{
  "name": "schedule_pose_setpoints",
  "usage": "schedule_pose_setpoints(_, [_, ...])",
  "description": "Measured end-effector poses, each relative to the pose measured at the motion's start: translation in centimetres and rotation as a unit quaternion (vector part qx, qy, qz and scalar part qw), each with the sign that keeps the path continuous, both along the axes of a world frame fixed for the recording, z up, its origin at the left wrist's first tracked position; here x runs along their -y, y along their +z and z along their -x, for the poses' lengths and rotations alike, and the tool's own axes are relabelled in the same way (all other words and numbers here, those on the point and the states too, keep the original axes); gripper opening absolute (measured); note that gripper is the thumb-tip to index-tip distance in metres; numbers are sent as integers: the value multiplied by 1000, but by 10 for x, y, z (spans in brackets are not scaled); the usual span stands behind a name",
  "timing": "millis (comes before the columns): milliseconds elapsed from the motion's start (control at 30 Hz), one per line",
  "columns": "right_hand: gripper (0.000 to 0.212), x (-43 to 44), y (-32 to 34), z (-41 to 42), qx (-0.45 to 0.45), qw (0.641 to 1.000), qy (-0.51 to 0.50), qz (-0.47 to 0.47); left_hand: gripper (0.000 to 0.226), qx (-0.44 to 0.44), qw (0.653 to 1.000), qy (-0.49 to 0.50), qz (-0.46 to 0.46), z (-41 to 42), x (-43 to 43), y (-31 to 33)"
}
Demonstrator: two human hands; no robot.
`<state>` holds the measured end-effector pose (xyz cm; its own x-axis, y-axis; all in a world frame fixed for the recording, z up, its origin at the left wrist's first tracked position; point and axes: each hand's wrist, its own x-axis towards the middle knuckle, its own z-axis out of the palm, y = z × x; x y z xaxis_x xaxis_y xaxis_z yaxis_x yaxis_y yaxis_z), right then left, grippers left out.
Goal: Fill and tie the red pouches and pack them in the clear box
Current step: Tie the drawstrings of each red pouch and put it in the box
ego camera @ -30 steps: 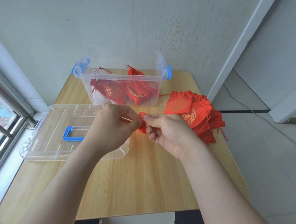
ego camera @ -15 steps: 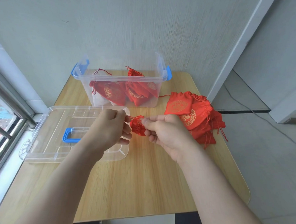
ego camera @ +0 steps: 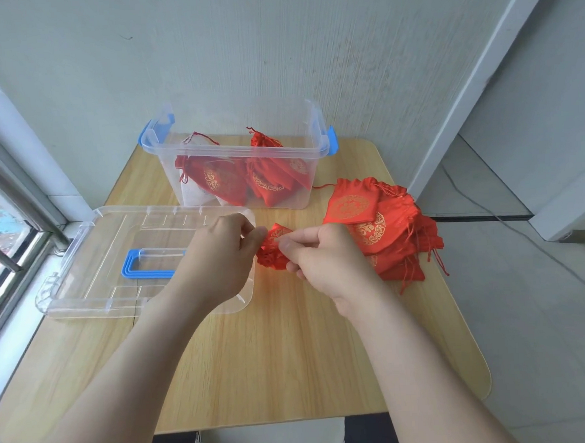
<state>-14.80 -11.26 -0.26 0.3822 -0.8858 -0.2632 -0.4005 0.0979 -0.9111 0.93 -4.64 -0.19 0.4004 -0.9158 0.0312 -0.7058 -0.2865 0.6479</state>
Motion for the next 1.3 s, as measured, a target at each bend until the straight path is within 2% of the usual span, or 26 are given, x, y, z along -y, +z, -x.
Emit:
schedule_pose_setpoints(133, [14,-2,-7,-2,-109,981,23,161,38,47,999,10,-2,0,0,-2])
schedule_pose_setpoints(233, [18,-3,-7,-2,-176,959,20,219,38,78,997,24,1,-2,-1,-2])
schedule_pose_setpoints(333, [20,-4,-5,-2,-234,942,3,239,48,113,993,35,7,-6,-1,-5])
schedule_pose_setpoints(567, [4,-11,9,2,-335,916,12,220,44,132,991,19,-27,-9,-1,-11])
schedule_pose_setpoints(633, [21,-15,11,1,-359,907,30,217,42,129,991,4,-27,-7,1,-14])
schedule_pose_setpoints(767, [21,-15,8,-2,-365,902,73,219,40,131,990,-40,-45,-7,1,-19])
schedule_pose_setpoints(867, [11,-13,8,-1,-362,904,103,205,45,168,982,-59,-68,-6,-2,-19])
schedule_pose_setpoints(1033, [29,-12,7,0,-338,913,162,163,32,176,974,-56,-132,-1,-5,-8])
schedule_pose_setpoints(1200, [28,-12,-3,0,-312,911,181,200,31,140,976,-65,-157,0,-6,-3])
schedule_pose_setpoints(1300, [26,-12,-8,0,-319,899,196,228,44,133,979,-73,-137,1,-6,-4])
